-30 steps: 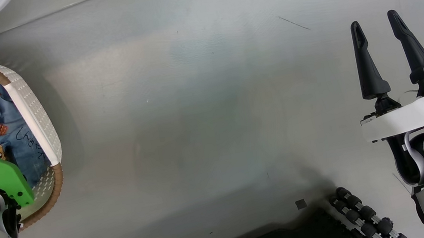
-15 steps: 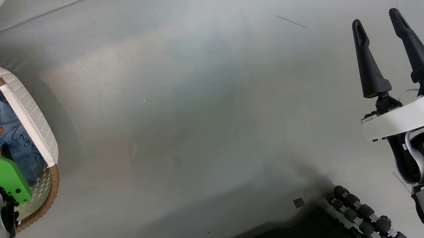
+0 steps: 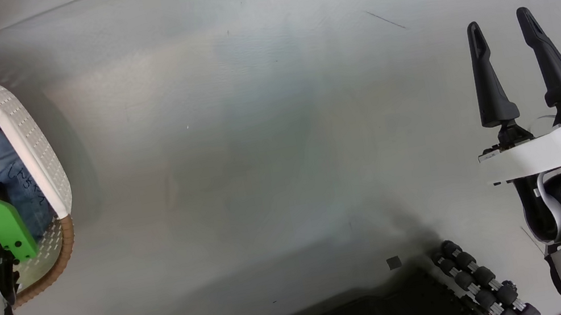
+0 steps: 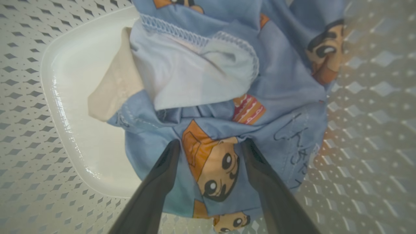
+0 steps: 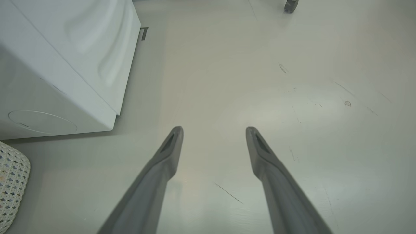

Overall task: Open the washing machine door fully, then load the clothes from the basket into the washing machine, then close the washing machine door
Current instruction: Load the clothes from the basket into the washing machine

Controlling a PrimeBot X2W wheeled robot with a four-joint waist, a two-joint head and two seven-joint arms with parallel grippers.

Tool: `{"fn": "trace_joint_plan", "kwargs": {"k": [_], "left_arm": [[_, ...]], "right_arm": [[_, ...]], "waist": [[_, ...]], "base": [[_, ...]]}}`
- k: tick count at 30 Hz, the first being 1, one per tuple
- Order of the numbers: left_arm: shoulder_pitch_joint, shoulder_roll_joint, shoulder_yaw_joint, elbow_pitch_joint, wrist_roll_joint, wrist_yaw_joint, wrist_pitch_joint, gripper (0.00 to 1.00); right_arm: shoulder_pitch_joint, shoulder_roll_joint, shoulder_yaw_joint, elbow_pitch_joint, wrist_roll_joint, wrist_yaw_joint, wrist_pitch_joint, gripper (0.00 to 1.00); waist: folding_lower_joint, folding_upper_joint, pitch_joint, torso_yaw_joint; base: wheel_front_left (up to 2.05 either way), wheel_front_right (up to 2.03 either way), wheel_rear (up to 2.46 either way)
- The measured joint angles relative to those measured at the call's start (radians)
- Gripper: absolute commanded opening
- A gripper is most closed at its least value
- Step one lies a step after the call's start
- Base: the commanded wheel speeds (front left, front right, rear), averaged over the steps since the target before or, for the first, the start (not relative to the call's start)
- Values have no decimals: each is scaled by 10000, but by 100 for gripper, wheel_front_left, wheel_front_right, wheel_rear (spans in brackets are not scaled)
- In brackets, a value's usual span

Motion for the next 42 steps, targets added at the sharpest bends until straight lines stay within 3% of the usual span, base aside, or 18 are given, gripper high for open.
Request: {"fn": "trace_joint_plan", "kwargs": {"k": [2, 3, 4, 5, 20, 32, 42], "left_arm": [[-34, 2, 0, 44, 0, 2, 0, 97], [-53, 2, -2, 54, 0, 17, 0, 56], [-79, 2, -4, 67, 0, 35, -2, 22], [-115, 2, -4, 82, 0, 42, -2, 0], [-252, -105, 48, 109, -44, 73, -777, 0], [-63, -476, 240, 104, -288, -35, -2011, 0], [608, -660, 337, -58, -414, -161, -2408, 0]], "right_arm": [[0, 0, -2, -17, 0, 0, 0, 100], [0, 0, -4, -35, 0, 0, 0, 100], [0, 0, -4, -44, 0, 0, 0, 100], [0, 0, -4, -44, 0, 0, 0, 100], [-127, 19, -121, -17, -2, 0, 0, 100], [-253, 21, -251, 309, -109, 0, 0, 100], [-251, 19, -253, 662, -180, 0, 0, 100]], "waist": [[0, 0, 33, 16], [0, 0, 50, 23], [0, 0, 66, 31], [0, 0, 83, 40], [0, 0, -134, 199], [0, 0, -1034, 482], [0, 0, -1980, 730]], "base": [[0, 0, 0], [0, 0, 0], [0, 0, 0], [0, 0, 0], [0, 0, 0], [0, 0, 0], [0, 0, 0]]}}
